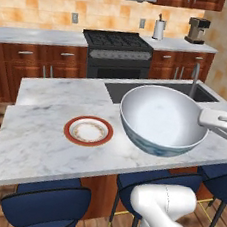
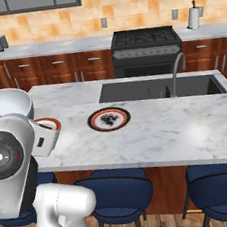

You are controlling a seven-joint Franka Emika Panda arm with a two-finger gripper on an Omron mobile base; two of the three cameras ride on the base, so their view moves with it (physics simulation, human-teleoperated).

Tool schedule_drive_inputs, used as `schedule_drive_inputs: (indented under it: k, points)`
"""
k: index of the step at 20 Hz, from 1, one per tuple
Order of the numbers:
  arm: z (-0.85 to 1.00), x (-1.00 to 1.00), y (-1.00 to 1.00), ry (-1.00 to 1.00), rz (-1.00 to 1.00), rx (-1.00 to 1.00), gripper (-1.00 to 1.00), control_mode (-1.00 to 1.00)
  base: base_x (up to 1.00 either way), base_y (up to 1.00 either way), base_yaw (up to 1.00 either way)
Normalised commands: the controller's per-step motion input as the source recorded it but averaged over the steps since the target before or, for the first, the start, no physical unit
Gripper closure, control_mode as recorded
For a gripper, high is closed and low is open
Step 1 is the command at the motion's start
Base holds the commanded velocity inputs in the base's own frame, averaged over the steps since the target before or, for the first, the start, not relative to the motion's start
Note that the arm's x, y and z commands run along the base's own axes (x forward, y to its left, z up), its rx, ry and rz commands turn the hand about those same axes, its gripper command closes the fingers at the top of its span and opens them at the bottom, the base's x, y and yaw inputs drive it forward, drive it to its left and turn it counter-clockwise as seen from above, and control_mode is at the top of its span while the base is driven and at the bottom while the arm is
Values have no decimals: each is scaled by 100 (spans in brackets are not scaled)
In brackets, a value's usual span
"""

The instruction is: Move the bowls from the cabinet to the plates on the dining table.

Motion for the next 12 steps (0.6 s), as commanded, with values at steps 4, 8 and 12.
schedule_drive_inputs:
  k: [4, 8, 12]
  points:
    - [-6, 55, 21, 2, -2, 0, 100, -100, 0, 0, 0]
    - [-9, 52, 27, 4, -3, 0, 100, -100, 0, 0, 0]
    - [-11, 42, 21, 5, -1, 0, 100, -100, 0, 0, 0]
